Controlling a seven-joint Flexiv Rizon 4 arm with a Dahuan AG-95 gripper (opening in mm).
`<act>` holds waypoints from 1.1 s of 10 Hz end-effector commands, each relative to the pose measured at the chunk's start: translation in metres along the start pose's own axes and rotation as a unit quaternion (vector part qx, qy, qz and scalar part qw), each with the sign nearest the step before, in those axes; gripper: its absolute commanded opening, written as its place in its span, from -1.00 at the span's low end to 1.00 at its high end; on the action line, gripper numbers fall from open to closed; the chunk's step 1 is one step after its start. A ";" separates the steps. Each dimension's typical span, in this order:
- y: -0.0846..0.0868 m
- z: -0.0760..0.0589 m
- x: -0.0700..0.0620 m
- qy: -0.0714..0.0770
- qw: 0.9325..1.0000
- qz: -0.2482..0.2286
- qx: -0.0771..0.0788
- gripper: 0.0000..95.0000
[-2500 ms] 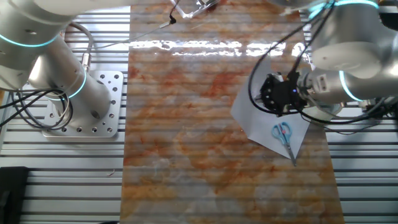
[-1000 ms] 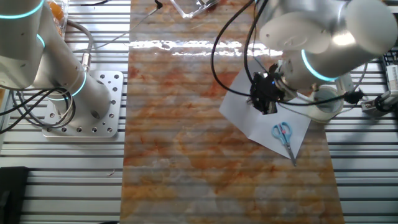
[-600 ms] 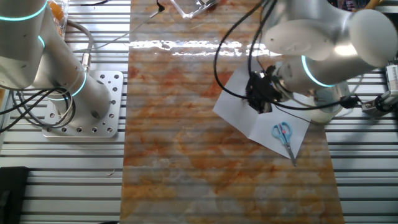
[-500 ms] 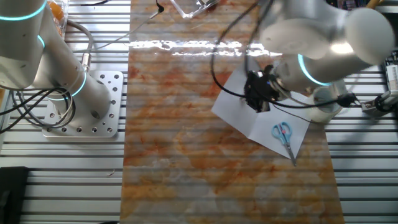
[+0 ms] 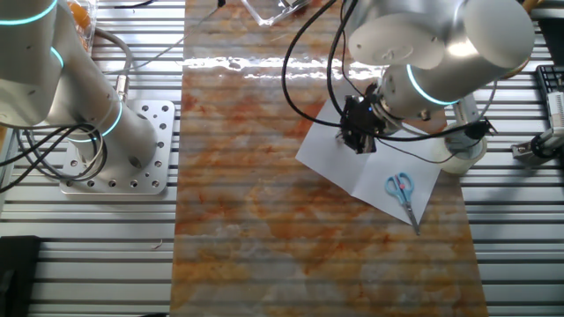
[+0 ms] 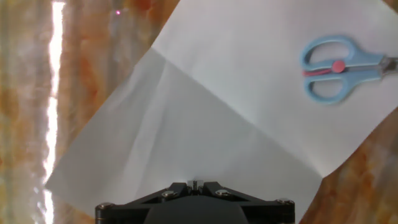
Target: Unfold a piece of paper
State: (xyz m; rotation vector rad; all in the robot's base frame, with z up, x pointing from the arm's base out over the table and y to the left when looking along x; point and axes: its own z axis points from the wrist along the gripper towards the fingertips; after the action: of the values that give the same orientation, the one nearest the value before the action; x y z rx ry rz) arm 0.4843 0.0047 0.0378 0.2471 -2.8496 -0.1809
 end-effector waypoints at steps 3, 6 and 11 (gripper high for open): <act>0.000 0.003 0.010 -0.053 0.998 0.025 0.025 -1.00; 0.000 0.006 0.013 -0.054 0.998 0.027 0.031 -1.00; -0.002 0.013 0.012 -0.064 0.997 0.030 0.036 -1.00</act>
State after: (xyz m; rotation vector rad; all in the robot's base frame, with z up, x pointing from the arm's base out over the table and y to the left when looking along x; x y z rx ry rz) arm 0.4689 0.0017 0.0266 0.1723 -2.9898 -0.0799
